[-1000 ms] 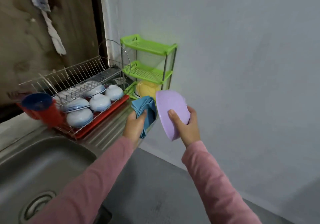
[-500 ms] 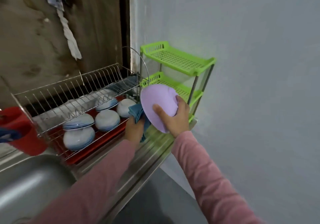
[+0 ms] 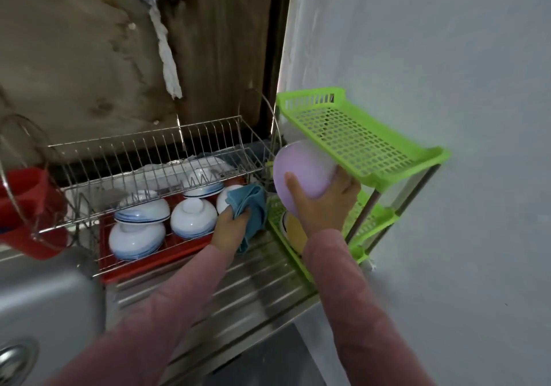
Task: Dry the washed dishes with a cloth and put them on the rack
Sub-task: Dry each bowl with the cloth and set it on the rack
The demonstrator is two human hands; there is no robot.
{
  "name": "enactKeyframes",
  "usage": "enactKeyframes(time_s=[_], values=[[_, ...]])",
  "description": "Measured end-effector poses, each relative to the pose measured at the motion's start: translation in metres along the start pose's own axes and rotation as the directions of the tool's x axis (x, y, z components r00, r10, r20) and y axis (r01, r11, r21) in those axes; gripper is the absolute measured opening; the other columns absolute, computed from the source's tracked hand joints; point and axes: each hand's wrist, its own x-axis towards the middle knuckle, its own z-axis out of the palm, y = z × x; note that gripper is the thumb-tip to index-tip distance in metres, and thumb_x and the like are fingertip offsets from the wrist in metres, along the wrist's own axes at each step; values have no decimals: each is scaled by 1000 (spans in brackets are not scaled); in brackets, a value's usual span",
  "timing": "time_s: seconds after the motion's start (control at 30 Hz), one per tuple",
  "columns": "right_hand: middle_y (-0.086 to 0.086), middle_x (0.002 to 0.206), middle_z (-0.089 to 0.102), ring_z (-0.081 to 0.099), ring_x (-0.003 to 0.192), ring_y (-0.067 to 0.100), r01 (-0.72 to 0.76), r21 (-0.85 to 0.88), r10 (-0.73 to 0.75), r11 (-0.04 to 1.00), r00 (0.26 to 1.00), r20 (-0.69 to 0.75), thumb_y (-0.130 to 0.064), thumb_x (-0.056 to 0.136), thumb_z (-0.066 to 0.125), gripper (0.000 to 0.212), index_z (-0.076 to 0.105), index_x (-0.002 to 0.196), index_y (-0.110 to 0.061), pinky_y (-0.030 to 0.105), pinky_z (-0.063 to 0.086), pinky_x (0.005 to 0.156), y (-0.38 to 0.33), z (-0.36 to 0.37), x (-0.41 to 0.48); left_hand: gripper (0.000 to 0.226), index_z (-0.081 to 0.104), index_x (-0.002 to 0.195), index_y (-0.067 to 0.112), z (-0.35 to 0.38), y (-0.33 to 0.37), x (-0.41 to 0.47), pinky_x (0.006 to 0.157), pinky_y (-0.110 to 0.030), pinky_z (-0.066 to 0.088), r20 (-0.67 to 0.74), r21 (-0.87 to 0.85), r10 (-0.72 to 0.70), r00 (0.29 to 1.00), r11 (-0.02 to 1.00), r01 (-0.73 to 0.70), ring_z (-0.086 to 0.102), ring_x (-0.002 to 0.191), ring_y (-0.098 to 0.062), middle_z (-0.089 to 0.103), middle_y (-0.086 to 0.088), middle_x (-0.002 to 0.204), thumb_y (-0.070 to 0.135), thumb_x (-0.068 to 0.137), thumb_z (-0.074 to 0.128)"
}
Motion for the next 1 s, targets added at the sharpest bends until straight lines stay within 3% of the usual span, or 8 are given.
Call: enactKeyframes(time_s=[0.2,0.43,0.57,0.67,0.8,0.9,0.93,1.0], values=[[21,158,17,17,147,32,-122,-156,136,980,987,86,-66,75,71,121,6,155,-2,35,12,116,8,-1,26,24,55,125,11,6,-6,5,69,-21,50,-15,-66,-27,1000,997,26,61,85,-12,63,-7,114,16,101,52],[27,157,19,19,145,42,-55,-452,110,890,989,97,-77,73,63,117,14,156,-10,50,20,115,9,11,34,19,57,119,12,7,-13,4,62,-11,52,-29,-110,-36,999,993,33,62,81,-8,64,-8,109,11,101,52],[28,157,19,17,145,45,31,-539,21,842,996,89,-77,81,52,107,14,156,-11,57,15,115,10,14,26,19,58,118,10,-1,-13,-1,59,-12,52,-23,-129,-49,999,991,46,62,79,-9,65,-6,103,10,100,52],[31,154,26,19,143,52,166,-469,-162,867,986,50,-68,89,47,84,33,150,-11,63,8,116,13,20,9,19,58,118,12,-12,-15,-5,62,-14,53,-21,-155,-60,998,986,56,63,81,-10,66,-4,102,10,99,54],[28,134,51,43,125,46,487,-275,-525,829,847,-84,-45,87,54,52,60,120,-4,51,34,103,17,40,-32,26,58,124,13,-27,-20,-16,81,-27,54,1,-184,-66,998,981,64,65,93,-18,67,-7,112,9,99,54],[19,113,60,54,102,38,482,-162,-461,861,875,147,-55,86,50,53,65,109,-9,45,44,86,7,54,-62,27,60,123,15,-41,-22,-26,84,-30,55,-2,-186,-49,999,981,48,66,98,-21,69,-7,113,7,99,53],[16,114,59,55,104,36,377,-99,-328,921,886,329,-62,87,48,57,63,111,-12,44,46,89,2,59,-70,28,61,123,15,-48,-22,-31,84,-30,56,3,-173,-40,999,984,40,67,99,-21,70,-6,111,6,98,53],[8,116,60,57,107,26,7,70,-49,997,783,620,-67,88,52,57,60,112,-16,37,49,89,-8,71,-83,30,64,120,16,-63,-25,-40,89,-35,56,27,-170,-25,999,985,29,68,103,-25,72,-7,110,1,95,55]])
